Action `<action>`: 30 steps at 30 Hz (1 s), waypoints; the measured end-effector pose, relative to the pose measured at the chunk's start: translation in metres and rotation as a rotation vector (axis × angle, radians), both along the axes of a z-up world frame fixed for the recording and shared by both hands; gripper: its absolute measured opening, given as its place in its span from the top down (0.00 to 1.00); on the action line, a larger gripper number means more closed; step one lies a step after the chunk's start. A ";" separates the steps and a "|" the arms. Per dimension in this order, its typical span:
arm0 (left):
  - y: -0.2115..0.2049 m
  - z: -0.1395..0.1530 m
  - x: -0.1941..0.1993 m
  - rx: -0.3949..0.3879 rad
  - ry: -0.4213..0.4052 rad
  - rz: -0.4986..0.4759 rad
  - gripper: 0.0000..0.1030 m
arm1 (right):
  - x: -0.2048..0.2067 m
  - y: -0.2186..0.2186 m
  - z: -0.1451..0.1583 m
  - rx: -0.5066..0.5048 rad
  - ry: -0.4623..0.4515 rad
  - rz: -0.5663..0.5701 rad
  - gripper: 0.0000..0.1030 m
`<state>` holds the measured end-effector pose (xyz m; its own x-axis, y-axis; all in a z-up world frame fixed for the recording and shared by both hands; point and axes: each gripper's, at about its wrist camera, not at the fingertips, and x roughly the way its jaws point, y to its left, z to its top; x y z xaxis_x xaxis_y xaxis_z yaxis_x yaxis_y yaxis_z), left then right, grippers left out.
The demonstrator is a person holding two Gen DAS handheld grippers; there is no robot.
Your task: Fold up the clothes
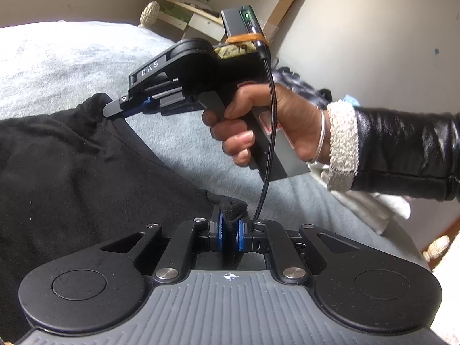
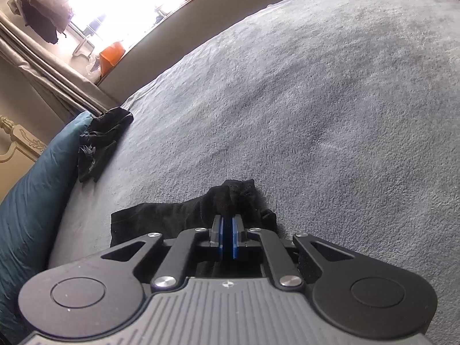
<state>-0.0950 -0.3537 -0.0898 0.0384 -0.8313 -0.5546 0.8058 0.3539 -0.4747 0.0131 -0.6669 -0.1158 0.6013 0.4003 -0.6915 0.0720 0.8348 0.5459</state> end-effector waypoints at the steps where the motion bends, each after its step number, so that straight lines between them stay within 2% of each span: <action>1: -0.001 -0.004 0.000 0.024 0.016 -0.008 0.90 | 0.000 -0.001 -0.003 0.000 0.007 0.001 0.95; 2: -0.002 -0.007 0.000 0.050 0.037 -0.012 0.86 | 0.000 -0.002 -0.007 0.004 0.019 0.003 0.94; 3: -0.002 -0.010 0.000 0.072 0.060 -0.018 0.75 | 0.000 -0.004 -0.011 0.011 0.036 0.003 0.93; 4: 0.000 -0.011 -0.001 0.080 0.075 -0.026 0.71 | 0.000 -0.007 -0.015 0.024 0.051 -0.006 0.92; 8: 0.021 -0.006 -0.005 0.072 0.074 -0.044 0.64 | -0.008 -0.022 -0.022 0.097 0.073 -0.072 0.83; 9: 0.029 -0.003 -0.005 0.069 0.070 -0.043 0.63 | -0.011 -0.024 -0.020 0.098 0.071 -0.083 0.80; 14: 0.082 0.007 -0.004 0.089 0.055 -0.014 0.63 | -0.034 -0.031 -0.004 0.109 0.081 -0.096 0.80; 18: 0.128 0.013 -0.007 0.133 0.033 0.049 0.63 | -0.077 -0.027 0.015 0.083 0.068 -0.061 0.79; 20: 0.146 0.015 -0.011 0.154 0.019 0.082 0.63 | -0.104 -0.023 0.017 0.084 0.075 -0.078 0.79; 26: 0.163 0.008 -0.033 0.214 -0.088 0.135 0.63 | -0.162 -0.012 -0.004 0.127 0.148 -0.197 0.79; 30: 0.163 0.002 -0.031 0.241 -0.073 0.163 0.63 | -0.180 -0.006 -0.006 0.129 0.171 -0.236 0.79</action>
